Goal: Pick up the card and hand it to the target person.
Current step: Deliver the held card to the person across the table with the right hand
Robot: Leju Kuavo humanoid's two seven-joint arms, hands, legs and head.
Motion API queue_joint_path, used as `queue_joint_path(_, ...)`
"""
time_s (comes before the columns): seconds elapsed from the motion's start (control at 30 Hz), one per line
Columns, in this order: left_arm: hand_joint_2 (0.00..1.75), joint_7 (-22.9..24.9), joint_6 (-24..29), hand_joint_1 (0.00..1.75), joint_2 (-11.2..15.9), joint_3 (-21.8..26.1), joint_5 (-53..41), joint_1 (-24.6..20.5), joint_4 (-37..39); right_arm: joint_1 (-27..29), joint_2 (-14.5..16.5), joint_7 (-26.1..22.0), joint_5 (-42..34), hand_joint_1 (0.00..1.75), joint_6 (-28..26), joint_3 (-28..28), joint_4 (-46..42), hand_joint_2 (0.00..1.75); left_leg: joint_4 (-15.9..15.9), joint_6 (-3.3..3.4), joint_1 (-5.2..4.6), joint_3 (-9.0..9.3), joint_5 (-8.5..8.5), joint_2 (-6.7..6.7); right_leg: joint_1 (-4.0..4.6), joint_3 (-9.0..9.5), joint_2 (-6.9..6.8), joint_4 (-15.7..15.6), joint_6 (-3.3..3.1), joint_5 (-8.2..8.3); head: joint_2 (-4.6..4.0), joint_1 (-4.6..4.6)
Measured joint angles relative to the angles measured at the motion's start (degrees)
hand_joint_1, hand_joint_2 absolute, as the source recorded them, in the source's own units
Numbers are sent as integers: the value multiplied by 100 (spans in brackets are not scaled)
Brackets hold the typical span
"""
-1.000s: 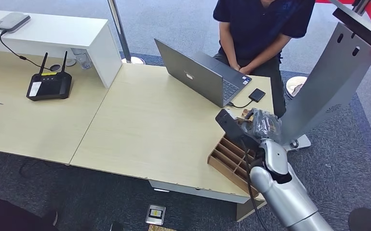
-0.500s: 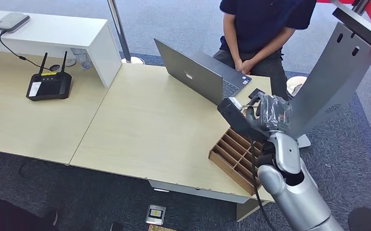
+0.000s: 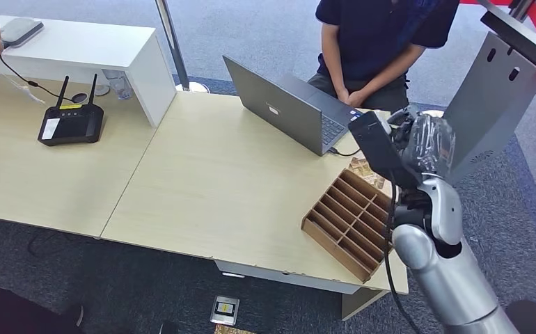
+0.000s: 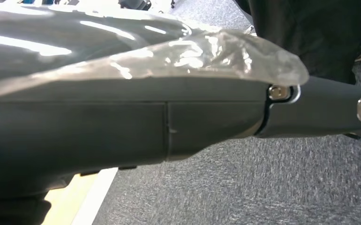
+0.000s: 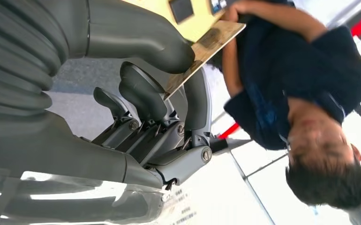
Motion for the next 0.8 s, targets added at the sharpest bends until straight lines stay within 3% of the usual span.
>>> queue_joint_path(0.23,0,-22,8,0,-4,-4,0,-6,0,-418,-11,-222,122,162,-744,-65,711,175,0,0,0,-1,0,-1,0,0,0,0,0,0,0,0)
queue_joint_path(0.4,0,-38,14,0,-8,-5,0,-12,0,-634,-5,-334,171,155,-1118,-68,1211,175,0,0,0,-4,0,-2,0,-1,0,0,0,0,0,-1)
queue_joint_path(0.8,0,-29,20,0,-30,-5,0,-13,0,-895,231,-536,91,148,-1217,-57,2276,175,0,0,0,-7,0,-2,0,-5,0,1,0,0,0,-1)
